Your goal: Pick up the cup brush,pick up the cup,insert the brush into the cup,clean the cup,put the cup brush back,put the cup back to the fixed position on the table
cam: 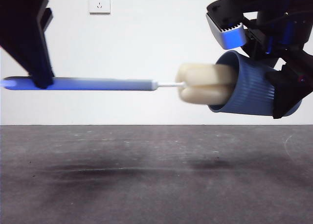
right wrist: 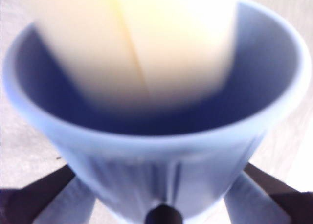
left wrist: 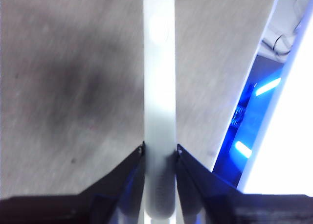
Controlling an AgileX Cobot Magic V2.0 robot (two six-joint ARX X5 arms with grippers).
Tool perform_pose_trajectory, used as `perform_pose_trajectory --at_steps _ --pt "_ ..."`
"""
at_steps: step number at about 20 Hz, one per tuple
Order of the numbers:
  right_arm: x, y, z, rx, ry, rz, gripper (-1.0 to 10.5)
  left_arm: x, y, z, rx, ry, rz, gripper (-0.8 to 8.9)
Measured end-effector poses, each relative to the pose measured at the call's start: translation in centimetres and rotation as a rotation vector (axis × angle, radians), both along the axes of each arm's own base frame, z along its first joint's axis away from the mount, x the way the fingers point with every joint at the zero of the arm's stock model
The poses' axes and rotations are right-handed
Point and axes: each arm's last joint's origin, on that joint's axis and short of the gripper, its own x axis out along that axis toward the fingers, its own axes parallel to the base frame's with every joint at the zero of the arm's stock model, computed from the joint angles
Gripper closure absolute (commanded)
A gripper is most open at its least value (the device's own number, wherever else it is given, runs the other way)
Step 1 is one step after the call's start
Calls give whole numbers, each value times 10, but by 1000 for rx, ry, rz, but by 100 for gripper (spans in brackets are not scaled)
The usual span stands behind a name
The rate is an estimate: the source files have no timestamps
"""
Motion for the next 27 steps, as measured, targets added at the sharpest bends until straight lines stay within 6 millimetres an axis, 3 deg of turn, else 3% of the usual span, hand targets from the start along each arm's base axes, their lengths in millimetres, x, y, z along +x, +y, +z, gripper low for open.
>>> perform_pose_trajectory --at_steps 4,10,13,22,27 --pt "-7 11 -1 -22 -13 62 959 1 -12 -2 -63 16 -6 822" --pt "-18 25 -2 -30 -20 134 959 11 -41 -21 -96 60 10 822" --pt "-21 27 -2 -46 -27 143 959 12 -44 -24 -118 98 31 822" --pt "-25 33 -1 -21 -23 176 959 4 -22 -25 67 131 115 822" --pt "-25 33 -1 -20 -24 176 959 -7 4 -10 97 149 152 822"
